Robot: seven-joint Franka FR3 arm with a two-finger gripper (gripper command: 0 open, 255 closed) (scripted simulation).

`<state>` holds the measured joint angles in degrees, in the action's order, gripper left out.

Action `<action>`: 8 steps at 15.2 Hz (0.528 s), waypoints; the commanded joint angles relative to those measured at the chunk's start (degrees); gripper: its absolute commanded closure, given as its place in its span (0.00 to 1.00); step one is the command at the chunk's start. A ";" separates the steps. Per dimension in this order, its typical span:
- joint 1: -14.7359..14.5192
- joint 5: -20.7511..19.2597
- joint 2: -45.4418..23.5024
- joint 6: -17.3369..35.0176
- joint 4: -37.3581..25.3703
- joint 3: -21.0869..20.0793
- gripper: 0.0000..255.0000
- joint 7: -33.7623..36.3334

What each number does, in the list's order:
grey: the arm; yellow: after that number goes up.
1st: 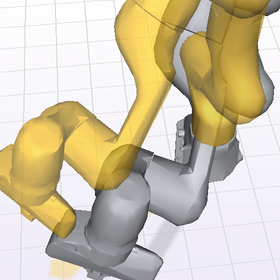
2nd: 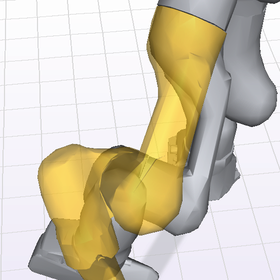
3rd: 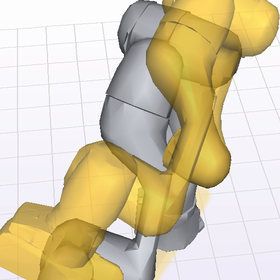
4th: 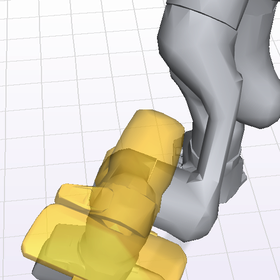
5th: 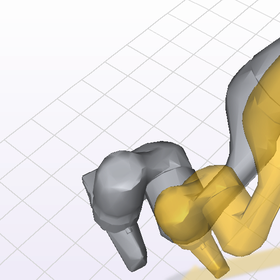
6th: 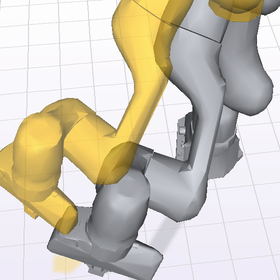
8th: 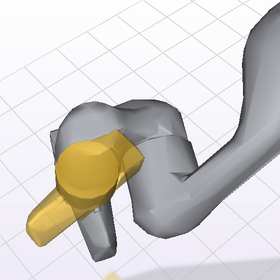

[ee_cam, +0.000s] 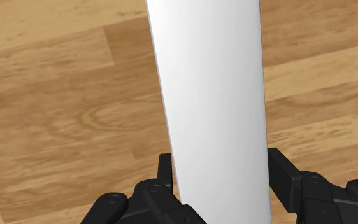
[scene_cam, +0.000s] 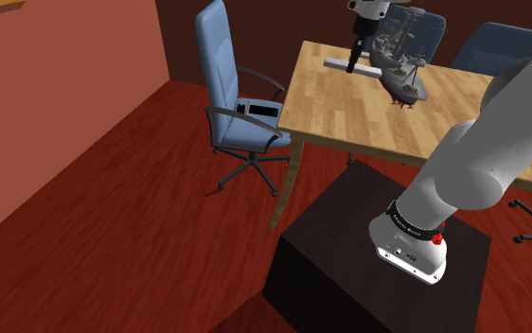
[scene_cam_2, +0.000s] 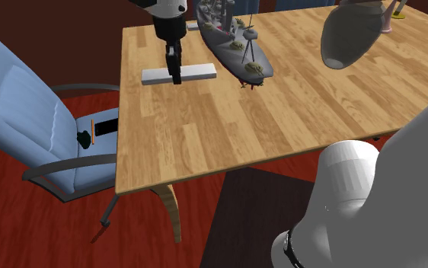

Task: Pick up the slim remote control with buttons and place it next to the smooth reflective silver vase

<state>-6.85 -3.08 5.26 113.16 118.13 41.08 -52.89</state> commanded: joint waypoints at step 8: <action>-0.17 -0.94 1.67 -6.90 -5.59 -0.63 1.00 0.81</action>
<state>-7.03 -3.90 6.73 107.11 113.24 40.48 -52.07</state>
